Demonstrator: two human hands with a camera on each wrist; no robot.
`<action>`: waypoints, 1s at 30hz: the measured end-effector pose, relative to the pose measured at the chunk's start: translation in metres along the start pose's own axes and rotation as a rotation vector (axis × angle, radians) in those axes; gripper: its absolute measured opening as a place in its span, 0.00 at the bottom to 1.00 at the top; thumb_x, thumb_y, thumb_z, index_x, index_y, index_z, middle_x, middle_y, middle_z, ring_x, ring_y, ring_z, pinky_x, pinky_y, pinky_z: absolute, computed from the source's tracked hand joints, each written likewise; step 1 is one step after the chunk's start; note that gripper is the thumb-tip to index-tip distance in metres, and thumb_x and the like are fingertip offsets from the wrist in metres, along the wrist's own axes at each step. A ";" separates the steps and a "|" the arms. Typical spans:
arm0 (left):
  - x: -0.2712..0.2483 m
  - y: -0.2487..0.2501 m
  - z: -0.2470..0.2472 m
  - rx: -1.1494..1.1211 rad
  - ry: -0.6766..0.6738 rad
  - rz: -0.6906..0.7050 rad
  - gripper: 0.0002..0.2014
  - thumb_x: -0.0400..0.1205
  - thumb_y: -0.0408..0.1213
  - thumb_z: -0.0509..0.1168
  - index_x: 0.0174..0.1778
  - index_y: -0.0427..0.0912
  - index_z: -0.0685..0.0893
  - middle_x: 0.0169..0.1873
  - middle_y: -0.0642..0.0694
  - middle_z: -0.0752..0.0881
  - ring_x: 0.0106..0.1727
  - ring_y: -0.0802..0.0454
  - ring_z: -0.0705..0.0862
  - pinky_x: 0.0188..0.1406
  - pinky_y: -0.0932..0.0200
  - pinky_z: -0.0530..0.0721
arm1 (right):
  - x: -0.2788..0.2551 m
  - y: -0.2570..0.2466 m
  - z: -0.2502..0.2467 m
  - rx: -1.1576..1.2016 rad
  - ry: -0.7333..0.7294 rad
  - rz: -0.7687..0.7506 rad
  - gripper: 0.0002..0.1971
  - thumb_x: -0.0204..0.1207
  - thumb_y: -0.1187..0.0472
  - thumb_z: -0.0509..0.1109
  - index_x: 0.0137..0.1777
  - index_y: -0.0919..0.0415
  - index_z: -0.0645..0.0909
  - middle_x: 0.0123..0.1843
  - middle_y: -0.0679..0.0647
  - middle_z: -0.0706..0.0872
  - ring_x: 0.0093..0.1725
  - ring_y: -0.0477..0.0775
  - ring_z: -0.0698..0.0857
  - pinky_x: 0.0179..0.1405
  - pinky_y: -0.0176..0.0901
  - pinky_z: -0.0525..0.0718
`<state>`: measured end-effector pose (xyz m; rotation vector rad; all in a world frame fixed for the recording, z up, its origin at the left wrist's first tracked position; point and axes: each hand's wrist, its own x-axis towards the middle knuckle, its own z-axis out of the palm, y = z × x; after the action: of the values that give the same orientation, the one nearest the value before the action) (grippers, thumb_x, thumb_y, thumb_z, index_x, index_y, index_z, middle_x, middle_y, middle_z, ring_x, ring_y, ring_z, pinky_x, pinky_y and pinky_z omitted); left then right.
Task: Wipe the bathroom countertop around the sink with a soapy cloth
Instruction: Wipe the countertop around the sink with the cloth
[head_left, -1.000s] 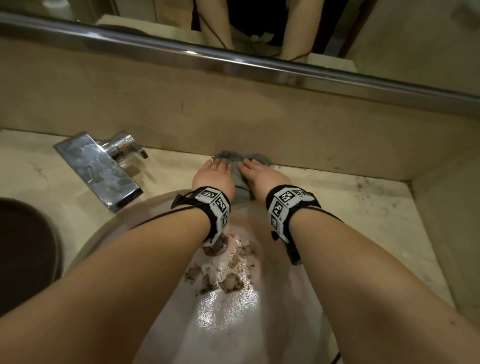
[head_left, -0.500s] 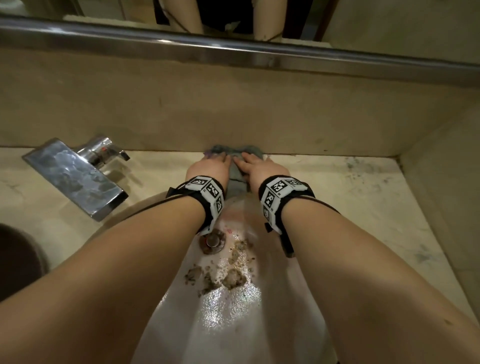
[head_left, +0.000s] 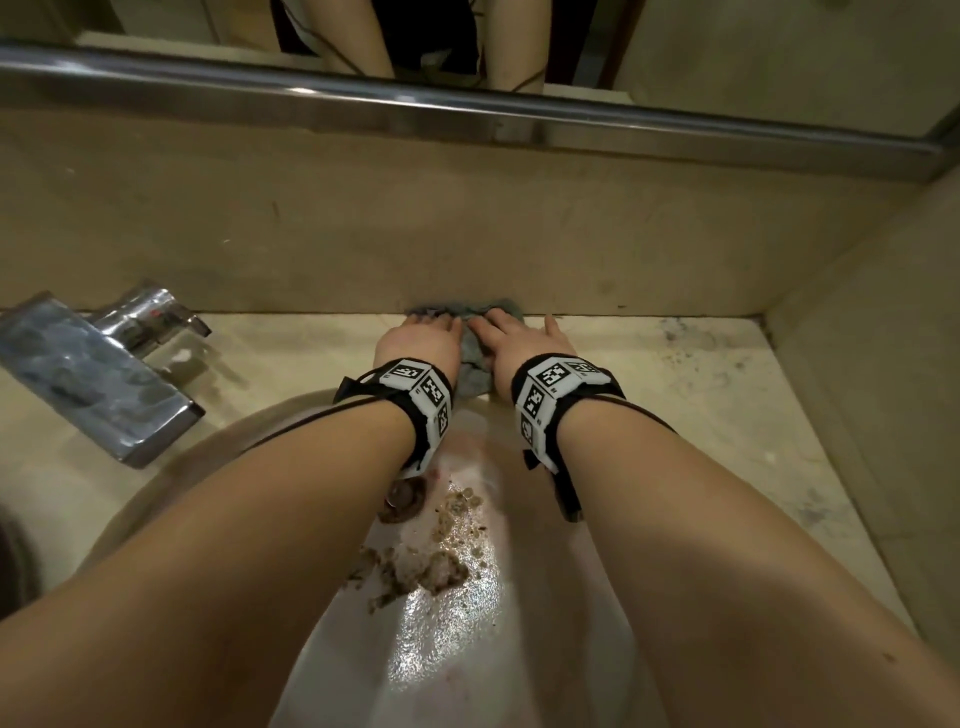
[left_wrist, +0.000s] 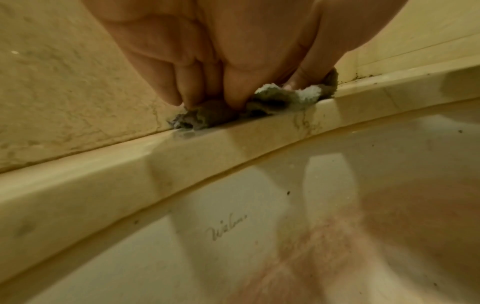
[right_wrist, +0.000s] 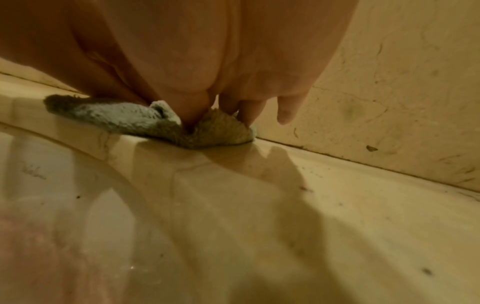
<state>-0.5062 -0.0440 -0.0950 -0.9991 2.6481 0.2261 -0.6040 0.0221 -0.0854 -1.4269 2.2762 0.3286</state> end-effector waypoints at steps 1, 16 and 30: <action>0.001 0.002 0.000 0.000 -0.006 0.003 0.29 0.87 0.36 0.51 0.84 0.43 0.50 0.84 0.45 0.54 0.84 0.45 0.55 0.82 0.53 0.59 | 0.000 0.002 0.001 0.001 -0.007 0.008 0.40 0.77 0.62 0.61 0.83 0.45 0.43 0.86 0.45 0.45 0.85 0.48 0.52 0.82 0.62 0.40; 0.002 0.063 -0.017 0.003 -0.010 -0.013 0.24 0.88 0.36 0.48 0.81 0.37 0.60 0.79 0.40 0.66 0.81 0.43 0.63 0.77 0.52 0.65 | -0.002 0.050 -0.003 0.069 0.049 0.014 0.34 0.78 0.65 0.63 0.81 0.47 0.56 0.84 0.50 0.55 0.79 0.60 0.68 0.74 0.51 0.71; 0.004 0.049 -0.008 0.102 -0.111 0.013 0.30 0.88 0.36 0.46 0.84 0.38 0.42 0.85 0.44 0.45 0.85 0.49 0.48 0.83 0.58 0.45 | -0.002 0.052 0.006 -0.054 -0.082 -0.150 0.29 0.87 0.57 0.46 0.84 0.56 0.37 0.86 0.51 0.36 0.85 0.52 0.41 0.83 0.50 0.45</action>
<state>-0.5435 -0.0116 -0.0868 -0.9106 2.5387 0.1434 -0.6491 0.0488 -0.0911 -1.5711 2.0966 0.3960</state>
